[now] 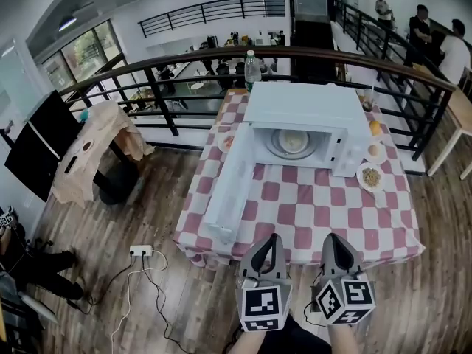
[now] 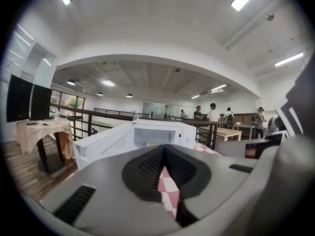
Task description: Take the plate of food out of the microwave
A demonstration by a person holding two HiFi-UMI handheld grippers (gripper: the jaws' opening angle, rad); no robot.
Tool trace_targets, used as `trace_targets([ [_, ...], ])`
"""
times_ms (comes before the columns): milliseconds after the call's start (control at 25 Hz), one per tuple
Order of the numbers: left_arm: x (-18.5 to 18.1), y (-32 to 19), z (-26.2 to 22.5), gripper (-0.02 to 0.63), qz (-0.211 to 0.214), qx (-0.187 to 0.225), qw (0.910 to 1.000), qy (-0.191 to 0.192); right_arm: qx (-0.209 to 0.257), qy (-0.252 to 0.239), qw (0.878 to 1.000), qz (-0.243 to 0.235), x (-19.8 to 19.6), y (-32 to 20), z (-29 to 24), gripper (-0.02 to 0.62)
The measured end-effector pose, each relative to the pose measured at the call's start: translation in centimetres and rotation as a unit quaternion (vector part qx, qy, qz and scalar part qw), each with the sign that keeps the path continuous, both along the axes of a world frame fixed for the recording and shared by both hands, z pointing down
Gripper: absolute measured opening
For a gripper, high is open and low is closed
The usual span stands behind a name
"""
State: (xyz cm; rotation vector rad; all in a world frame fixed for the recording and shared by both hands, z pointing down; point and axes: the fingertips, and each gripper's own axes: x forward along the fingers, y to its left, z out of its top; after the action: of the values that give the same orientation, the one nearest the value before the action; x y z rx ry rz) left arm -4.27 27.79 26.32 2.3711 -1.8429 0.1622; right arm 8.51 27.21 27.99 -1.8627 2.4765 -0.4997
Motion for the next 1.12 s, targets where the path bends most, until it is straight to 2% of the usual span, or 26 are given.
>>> trace_targets([
  [600,0.7,-7.8,1.4,0.014,-0.011,-0.020,0.9995,0.020,-0.016,-0.020,1.000,-0.016,-0.1,-7.8,1.7,-0.003],
  [840,0.0,-11.9,2.2,0.014,-0.005,-0.031,0.9988,0.038,-0.023,-0.019,1.000,-0.008,-0.6,-11.9,2.3,-0.003],
  [1040,0.2,-16.0,3.0,0.014,0.010,-0.042,0.9988,0.026,-0.034,-0.019,0.999,0.002,-1.1,-15.9,2.9,-0.003],
  [1120,0.3,-17.7,3.2,0.014,0.017,-0.046,0.9982,0.033,-0.038,-0.018,0.999,0.006,-1.3,-17.3,2.9,-0.003],
])
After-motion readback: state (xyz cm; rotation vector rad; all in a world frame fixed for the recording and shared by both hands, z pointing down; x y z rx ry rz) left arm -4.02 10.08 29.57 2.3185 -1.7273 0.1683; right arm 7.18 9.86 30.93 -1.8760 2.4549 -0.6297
